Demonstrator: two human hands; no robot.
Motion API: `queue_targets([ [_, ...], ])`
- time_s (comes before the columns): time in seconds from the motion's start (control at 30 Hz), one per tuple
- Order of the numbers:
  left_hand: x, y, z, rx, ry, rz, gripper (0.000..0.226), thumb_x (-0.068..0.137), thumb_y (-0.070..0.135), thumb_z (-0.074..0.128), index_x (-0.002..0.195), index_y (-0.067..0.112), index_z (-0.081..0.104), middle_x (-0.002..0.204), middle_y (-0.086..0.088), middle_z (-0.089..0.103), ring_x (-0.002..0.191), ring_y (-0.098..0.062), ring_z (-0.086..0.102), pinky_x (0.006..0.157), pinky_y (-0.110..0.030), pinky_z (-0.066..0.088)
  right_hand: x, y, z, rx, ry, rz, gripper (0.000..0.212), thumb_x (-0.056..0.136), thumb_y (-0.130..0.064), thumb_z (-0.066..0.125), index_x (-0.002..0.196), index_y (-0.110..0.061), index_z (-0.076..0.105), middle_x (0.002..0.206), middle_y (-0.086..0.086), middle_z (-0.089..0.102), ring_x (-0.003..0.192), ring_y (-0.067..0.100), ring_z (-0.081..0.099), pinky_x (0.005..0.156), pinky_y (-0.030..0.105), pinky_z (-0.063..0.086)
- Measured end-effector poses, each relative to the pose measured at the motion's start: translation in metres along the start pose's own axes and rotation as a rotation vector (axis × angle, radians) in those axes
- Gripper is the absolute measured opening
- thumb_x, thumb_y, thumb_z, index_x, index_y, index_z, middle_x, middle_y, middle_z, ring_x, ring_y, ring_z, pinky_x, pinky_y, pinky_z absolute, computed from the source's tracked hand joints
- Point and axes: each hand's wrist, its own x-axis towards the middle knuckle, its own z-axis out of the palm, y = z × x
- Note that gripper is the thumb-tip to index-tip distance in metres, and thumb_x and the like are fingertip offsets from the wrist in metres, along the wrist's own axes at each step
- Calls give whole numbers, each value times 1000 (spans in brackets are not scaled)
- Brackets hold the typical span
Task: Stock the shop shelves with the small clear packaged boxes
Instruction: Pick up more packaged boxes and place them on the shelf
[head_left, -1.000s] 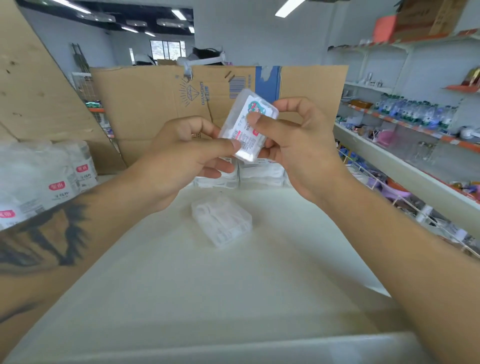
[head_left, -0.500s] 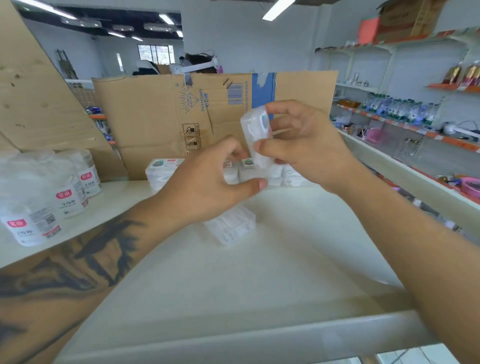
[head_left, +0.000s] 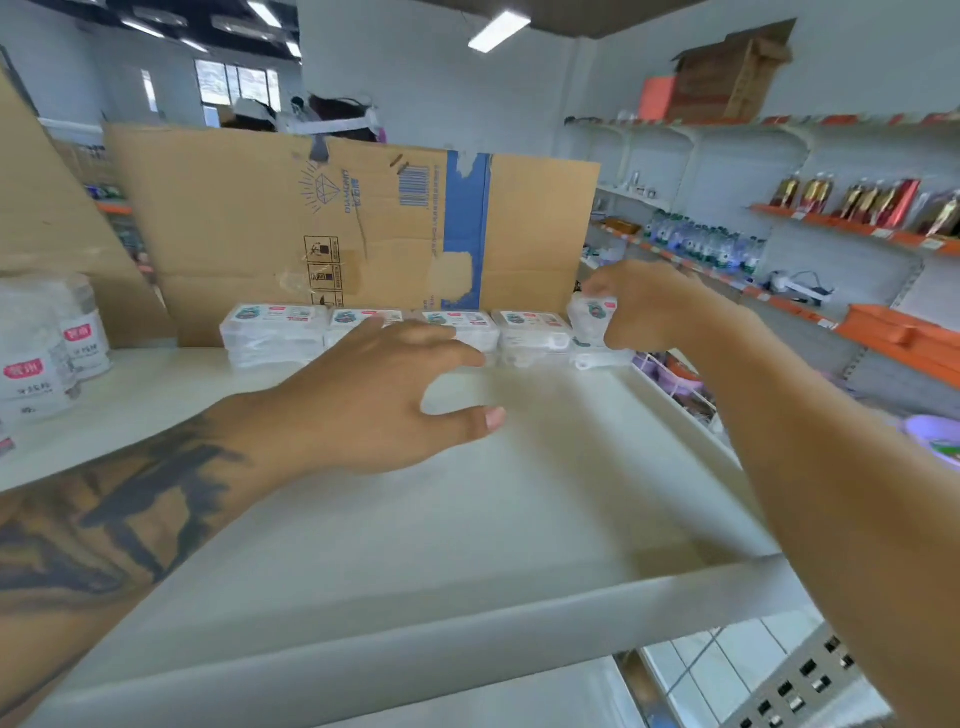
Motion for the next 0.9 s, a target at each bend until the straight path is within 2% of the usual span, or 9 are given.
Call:
queue_targets([
  [0.07,-2,2,0,-17,-32,36,73,84,80,37,149,46,41,159,22,32,142,4,15,108,-14,8,1,1,5,-11,-4,2,71,79,-6,57,143,-37,52,142,-4,58,131,30,52,107,44,38],
  [0.27,-2,1,6,-10,-155,100,71,86,80,42,149,49,40,156,26,34,144,2,26,109,-14,19,7,3,16,-63,-7,7,70,78,-5,56,141,-36,53,143,-5,57,130,30,53,115,53,32],
  [0.37,-1,-3,5,-27,-211,116,74,80,87,41,146,53,39,151,30,38,141,0,35,118,-26,29,11,1,21,59,-24,-32,62,80,2,53,134,-28,61,131,6,64,101,30,63,89,41,55],
  [0.43,-2,-8,3,-12,-228,122,77,77,92,42,144,56,38,146,31,42,137,-2,41,117,-33,34,13,-1,22,93,-29,-47,58,81,6,51,131,-21,64,124,12,66,82,28,62,68,32,53],
  [0.6,-4,-23,-16,11,-255,67,89,57,93,58,138,65,34,145,37,40,137,4,37,117,-32,33,8,-6,23,80,-36,-46,61,85,7,49,137,-21,61,123,17,65,77,27,59,61,30,48],
  [0.7,-8,-34,-26,-91,-343,10,84,67,70,83,137,67,37,141,39,40,134,10,37,114,-25,33,3,-5,22,78,-30,-37,66,87,7,48,146,-23,52,94,10,63,68,25,57,51,29,42],
  [0.77,-8,-40,-28,-125,-345,-10,78,74,53,87,133,68,39,133,38,45,126,10,44,102,-20,39,0,-8,19,42,33,-54,64,86,3,51,144,-23,52,94,9,62,72,28,59,58,33,49],
  [0.83,-6,-44,-28,-147,-307,-23,73,78,43,86,128,69,39,126,35,48,119,6,49,90,-17,42,-3,-14,17,54,182,-138,57,86,-7,58,140,-27,57,117,7,67,103,33,63,87,42,56],
  [0.9,-5,-46,-28,-203,-271,-39,69,78,40,88,123,67,43,124,32,52,115,5,52,89,-19,45,-10,-26,18,221,289,-254,43,90,-16,63,131,-27,64,128,2,67,115,26,61,99,35,51],
])
